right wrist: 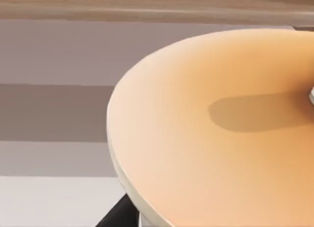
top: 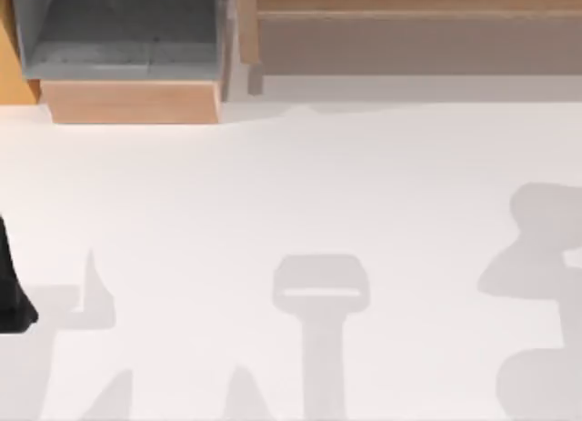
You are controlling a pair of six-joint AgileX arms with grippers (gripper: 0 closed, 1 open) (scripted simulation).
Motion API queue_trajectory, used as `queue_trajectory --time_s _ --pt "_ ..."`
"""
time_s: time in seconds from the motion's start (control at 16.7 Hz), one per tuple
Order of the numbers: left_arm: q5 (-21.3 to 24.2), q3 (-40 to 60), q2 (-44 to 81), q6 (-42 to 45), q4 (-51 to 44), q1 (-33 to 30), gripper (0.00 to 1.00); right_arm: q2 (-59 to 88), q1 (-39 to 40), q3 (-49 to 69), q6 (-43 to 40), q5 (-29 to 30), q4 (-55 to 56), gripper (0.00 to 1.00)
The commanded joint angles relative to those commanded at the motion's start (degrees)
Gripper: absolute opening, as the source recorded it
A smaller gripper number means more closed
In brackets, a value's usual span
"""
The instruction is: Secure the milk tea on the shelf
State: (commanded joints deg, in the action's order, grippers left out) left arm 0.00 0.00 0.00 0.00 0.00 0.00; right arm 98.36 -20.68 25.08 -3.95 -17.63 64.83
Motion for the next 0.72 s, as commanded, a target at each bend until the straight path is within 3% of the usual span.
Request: queue_trajectory --time_s 0.36,0.72 --pt "0.0 0.0 0.0 0.0 0.0 0.0 1.0 -3.06 5.82 8.6 -1.21 8.79 -6.86 0.0" --pt "0.0 0.0 0.0 0.0 0.0 0.0 1.0 -4.75 13.11 25.05 -1.37 16.54 -22.71 0.0"
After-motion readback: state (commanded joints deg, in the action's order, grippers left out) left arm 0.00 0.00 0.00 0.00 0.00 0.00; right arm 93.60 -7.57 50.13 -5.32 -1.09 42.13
